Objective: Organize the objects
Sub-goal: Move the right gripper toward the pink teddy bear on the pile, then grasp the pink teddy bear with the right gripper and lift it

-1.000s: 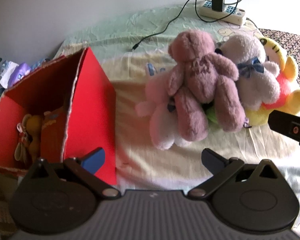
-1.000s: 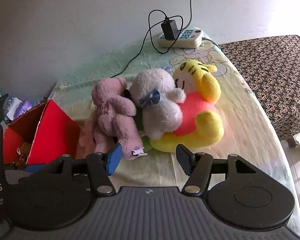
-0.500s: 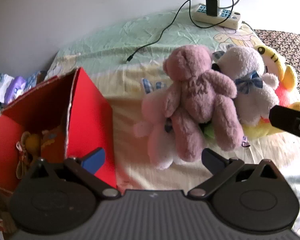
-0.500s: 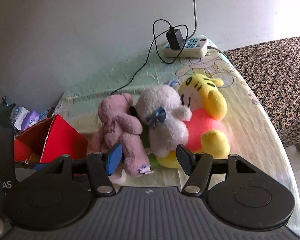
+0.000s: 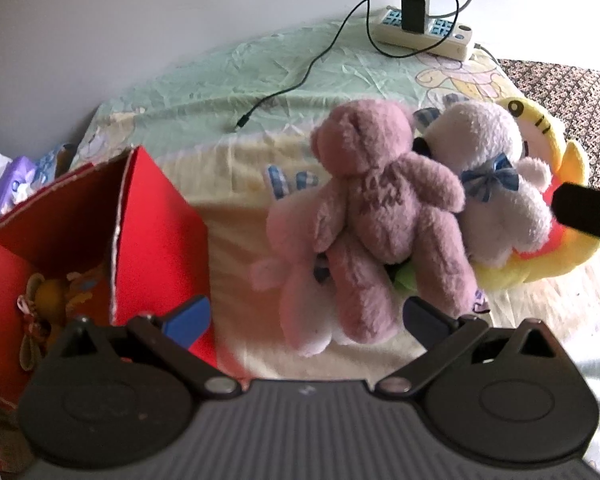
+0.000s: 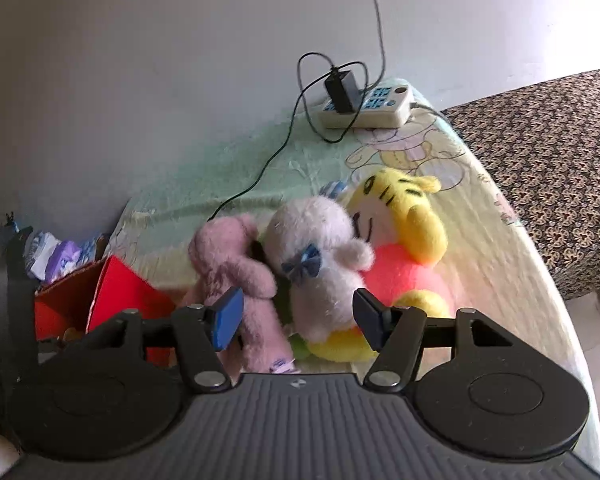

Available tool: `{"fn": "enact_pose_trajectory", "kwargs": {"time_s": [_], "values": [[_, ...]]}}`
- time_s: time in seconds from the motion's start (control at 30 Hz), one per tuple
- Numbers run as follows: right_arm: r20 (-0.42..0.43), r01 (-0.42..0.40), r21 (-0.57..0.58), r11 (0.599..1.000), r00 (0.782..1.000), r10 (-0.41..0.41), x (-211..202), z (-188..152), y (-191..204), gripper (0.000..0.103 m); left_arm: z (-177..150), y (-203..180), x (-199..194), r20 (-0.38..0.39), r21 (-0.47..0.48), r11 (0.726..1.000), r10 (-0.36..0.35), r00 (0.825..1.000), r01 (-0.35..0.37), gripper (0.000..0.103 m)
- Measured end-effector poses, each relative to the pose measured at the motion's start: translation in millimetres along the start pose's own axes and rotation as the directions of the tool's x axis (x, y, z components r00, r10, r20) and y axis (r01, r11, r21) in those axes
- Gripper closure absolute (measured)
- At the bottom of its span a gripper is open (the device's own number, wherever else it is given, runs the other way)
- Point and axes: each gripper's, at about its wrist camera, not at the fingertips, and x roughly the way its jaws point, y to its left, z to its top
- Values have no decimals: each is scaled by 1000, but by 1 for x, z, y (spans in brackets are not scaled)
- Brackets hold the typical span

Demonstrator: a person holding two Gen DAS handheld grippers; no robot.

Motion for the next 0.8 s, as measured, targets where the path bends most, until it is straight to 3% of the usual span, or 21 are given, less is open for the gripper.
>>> {"fn": "enact_pose_trajectory", "kwargs": {"time_s": [0.2,0.33,0.43,0.57,0.7,0.8], "values": [[-4,-9,14,1000,1000,9,4,10,-10,40,6,-1,-6,37,-4,998,-68,997,68,2],[-20,-40,34,999,999,40,13,11,-14,44,8,6,-6,54,-38,973,-224,973,226,10],[-40,-70,38,997,997,71,22,11,-14,49,7,8,-5,68,-46,953,-297,952,300,13],[-43,-149,23,989,988,149,27,13,-8,53,8,10,-5,106,-31,945,-320,942,324,19],[-68,-222,-19,975,973,220,40,16,5,53,10,20,14,89,-34,940,-336,938,340,19],[-88,-249,-27,968,965,246,58,17,11,52,11,25,21,91,-35,905,-419,904,423,12]]}}
